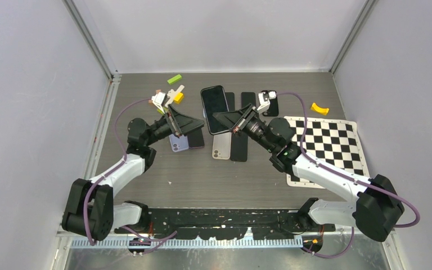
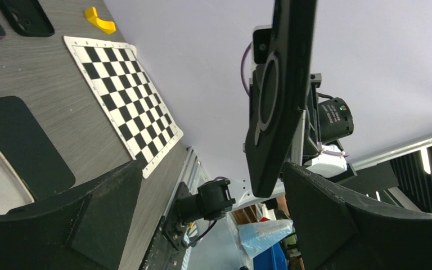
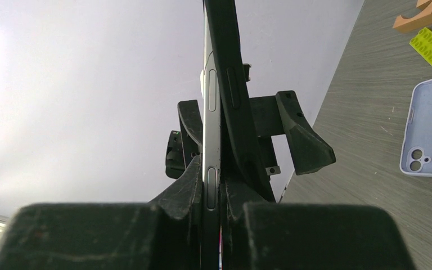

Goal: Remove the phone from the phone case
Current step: Remove the phone case from the phone.

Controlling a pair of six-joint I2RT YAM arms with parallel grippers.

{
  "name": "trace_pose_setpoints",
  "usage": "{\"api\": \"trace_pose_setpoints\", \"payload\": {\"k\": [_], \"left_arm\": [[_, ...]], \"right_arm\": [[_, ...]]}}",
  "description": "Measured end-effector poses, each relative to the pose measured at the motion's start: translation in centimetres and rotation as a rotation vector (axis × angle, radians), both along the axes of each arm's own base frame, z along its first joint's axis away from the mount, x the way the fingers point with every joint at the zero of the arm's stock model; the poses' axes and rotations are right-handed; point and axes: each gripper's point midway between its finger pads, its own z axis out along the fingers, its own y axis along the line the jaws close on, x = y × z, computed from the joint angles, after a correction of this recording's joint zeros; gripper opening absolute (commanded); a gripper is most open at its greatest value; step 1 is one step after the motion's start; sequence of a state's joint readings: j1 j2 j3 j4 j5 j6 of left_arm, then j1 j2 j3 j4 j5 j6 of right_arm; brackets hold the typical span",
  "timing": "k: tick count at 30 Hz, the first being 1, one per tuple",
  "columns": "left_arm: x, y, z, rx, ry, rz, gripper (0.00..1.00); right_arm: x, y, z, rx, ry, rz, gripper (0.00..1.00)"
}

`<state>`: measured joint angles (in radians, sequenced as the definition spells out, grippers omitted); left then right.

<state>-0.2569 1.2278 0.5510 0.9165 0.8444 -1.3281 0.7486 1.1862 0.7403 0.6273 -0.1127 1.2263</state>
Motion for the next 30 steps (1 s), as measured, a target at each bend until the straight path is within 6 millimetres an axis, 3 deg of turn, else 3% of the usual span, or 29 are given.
{"api": "trace_pose_setpoints", "payload": {"k": [6,12,16,19,21,26,30], "left_arm": [[-0.7,-0.1,0.9,-0.013,-0.059,-0.029,0.98],[-1.0,-0.2,1.0,-0.013,-0.073,-0.046,0.86],[-1.1,-0.5,0.6,-0.008,-0.064,-0.061,0.94],[-1.3,-0.7,0.5,-0.005,-0.061,-0.074,0.94],[-1.4,-0.8,0.5,-0.004,-0.062,-0.08,0.89],[-1.4,-0.9,0.2,-0.002,-0.058,-0.087,0.64],[-1.1,-1.1,-0.3,0.0,-0.028,-0.098,0.55]], "right_arm": [[0.0,0.0,-0.2,0.002,0.022,0.003,0.01],[0.1,0.0,0.0,0.026,0.037,0.01,0.01],[0.2,0.3,0.1,0.049,0.047,0.029,0.01],[0.3,0.6,-0.1,0.058,0.057,0.041,0.01],[0.3,0.8,-0.3,0.059,0.064,0.049,0.01],[0.3,0.9,-0.4,0.069,0.077,0.063,0.01],[0.6,0.8,-0.4,0.073,0.076,0.063,0.01]]}}
